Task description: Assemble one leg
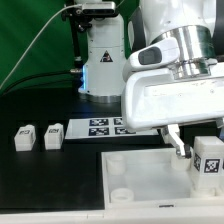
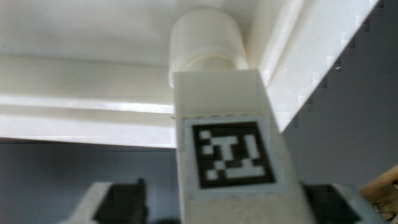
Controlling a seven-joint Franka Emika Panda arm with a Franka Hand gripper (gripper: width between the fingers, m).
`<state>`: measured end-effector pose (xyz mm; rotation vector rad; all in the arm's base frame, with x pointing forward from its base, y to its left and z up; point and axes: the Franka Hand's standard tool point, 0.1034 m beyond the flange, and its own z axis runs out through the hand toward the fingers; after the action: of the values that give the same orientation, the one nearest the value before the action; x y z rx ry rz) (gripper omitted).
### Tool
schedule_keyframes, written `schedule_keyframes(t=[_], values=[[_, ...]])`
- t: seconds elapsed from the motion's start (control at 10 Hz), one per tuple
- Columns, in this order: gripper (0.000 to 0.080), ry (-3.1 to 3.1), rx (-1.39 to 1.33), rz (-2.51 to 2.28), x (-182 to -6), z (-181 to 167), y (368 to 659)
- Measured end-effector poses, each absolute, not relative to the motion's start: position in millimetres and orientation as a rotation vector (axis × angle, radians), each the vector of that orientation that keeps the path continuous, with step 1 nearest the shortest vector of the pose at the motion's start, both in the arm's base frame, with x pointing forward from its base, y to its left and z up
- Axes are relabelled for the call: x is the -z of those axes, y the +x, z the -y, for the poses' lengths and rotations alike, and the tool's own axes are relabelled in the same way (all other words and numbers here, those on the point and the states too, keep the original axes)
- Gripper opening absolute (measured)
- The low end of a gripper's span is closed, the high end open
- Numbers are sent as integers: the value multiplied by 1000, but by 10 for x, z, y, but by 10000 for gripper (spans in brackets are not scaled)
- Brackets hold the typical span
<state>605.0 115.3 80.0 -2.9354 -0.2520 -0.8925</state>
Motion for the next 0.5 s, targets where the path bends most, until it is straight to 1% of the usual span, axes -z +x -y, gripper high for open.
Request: schedule_keyframes(t=[0.1, 0.2, 0.3, 0.5], values=[[558, -2936, 893, 254, -800, -1152, 6050], [624, -2936, 893, 256, -800, -1152, 6050], [642, -2936, 893, 258, -800, -1152, 6050], [647, -2936, 893, 261, -800, -1152, 6050]])
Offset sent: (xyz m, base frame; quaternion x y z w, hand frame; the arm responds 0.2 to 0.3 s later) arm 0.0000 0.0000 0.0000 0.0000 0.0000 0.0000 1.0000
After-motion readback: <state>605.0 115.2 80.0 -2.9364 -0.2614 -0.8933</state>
